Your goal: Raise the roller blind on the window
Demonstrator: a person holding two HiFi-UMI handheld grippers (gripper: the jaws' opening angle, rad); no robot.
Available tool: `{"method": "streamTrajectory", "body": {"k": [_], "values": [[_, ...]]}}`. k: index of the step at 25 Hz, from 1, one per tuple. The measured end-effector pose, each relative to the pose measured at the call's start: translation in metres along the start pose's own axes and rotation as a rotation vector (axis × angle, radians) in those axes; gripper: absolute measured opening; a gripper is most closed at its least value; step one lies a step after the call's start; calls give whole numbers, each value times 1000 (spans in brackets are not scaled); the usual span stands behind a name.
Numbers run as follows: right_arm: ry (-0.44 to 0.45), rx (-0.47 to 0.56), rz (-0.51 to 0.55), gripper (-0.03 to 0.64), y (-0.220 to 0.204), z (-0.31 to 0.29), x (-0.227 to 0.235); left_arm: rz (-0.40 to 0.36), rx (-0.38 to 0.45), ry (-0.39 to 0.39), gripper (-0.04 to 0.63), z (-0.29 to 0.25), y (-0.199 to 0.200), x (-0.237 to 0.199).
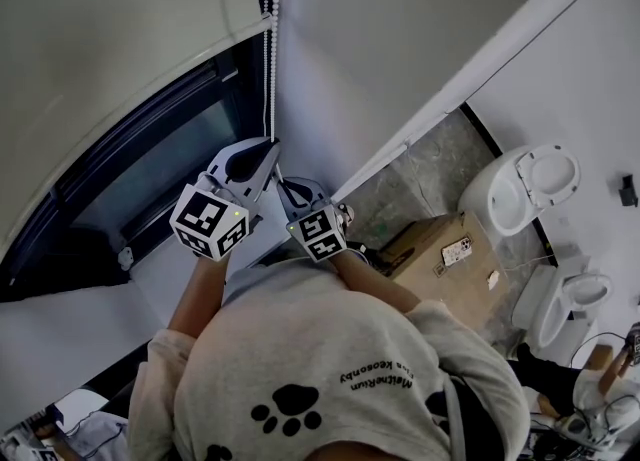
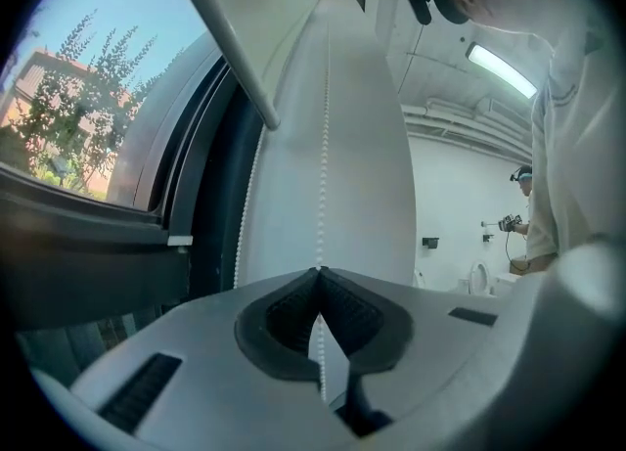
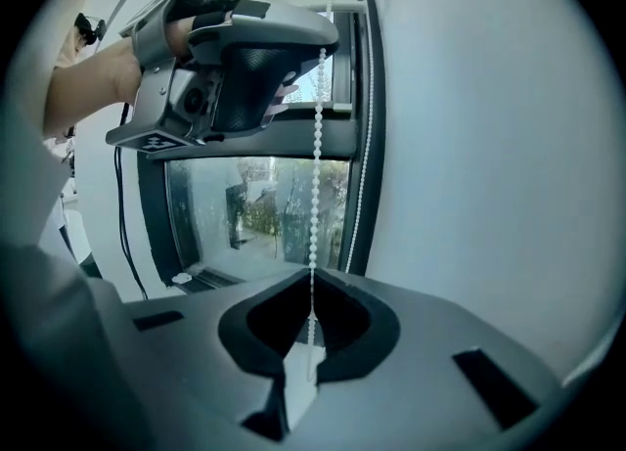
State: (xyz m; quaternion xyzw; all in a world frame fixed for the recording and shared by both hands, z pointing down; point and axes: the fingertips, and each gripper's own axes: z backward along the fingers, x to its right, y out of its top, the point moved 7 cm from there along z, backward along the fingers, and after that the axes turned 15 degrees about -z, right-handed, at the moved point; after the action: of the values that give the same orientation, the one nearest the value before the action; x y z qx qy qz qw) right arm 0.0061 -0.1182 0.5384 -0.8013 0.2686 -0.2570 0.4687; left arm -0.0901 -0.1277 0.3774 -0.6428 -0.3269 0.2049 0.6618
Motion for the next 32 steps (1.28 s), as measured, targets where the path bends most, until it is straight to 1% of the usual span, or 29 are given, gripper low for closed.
{"method": "streamTrajectory", "body": {"k": [2, 6, 10, 13, 14, 16, 19, 25, 28, 32], "values": [[-2, -26, 9, 14, -5, -1, 2, 12, -19, -3, 8, 0, -9, 2], [3, -37, 23, 14, -6, -5, 1, 36, -38, -5, 6, 0, -22, 4], [5, -41, 27, 14, -9, -4, 1, 40, -38, -8, 8, -2, -22, 6], [15, -15, 7, 20, -2, 2, 0, 40, -33, -8, 8, -2, -21, 8], [22, -5, -4, 37, 1, 5, 0, 41, -31, -6, 8, -2, -21, 8], [36, 10, -26, 129, 11, 12, 0, 42, -30, -2, 8, -2, -21, 9], [43, 71, -54, 133, 32, 27, -2, 45, -27, -1, 8, -1, -23, 7], [29, 234, -91, 133, 96, 69, -11, 50, -18, 7, 8, 1, -25, 3], [26, 313, -82, 133, 130, 87, -19, 50, -14, 7, 8, 2, -24, 3], [50, 391, -50, 133, 171, 103, -31, 48, -5, 11, 8, 3, -24, 5]]}}
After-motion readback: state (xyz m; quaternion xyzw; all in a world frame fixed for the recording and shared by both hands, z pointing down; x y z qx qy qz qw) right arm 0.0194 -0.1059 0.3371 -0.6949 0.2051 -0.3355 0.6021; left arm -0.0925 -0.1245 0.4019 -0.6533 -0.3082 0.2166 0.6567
